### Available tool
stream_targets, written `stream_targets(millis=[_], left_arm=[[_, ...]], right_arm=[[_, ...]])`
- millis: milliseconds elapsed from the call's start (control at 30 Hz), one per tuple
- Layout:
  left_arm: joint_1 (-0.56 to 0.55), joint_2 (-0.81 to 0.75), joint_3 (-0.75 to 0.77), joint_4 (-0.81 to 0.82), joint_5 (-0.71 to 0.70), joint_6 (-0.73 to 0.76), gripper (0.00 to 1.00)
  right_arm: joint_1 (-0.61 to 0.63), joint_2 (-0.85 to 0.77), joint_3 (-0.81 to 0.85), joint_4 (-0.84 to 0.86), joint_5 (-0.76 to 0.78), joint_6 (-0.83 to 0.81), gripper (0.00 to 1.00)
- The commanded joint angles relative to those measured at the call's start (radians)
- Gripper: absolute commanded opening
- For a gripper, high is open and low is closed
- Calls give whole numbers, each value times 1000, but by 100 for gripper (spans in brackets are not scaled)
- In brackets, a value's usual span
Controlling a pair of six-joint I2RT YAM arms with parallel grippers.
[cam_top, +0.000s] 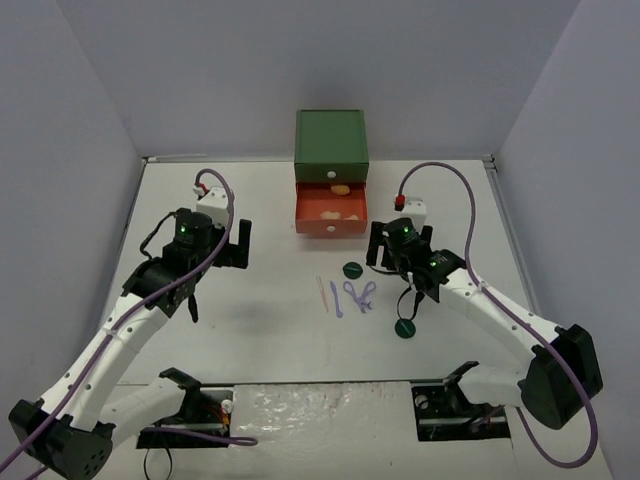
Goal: Organize the makeup
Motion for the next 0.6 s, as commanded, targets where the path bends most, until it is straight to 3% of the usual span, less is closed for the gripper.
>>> stream_targets(millis=[0, 267, 567], left_arm=[[8, 2, 34, 44, -5, -2, 97], [8, 8, 35, 44, 3, -9, 97], [8, -1, 37, 38, 6, -11, 97]], right_arm=[[-4, -84, -135, -104, -6, 171, 80], [-3, -149, -273, -192, -71, 307, 80], [-8, -44, -335, -213, -111, 386, 74]])
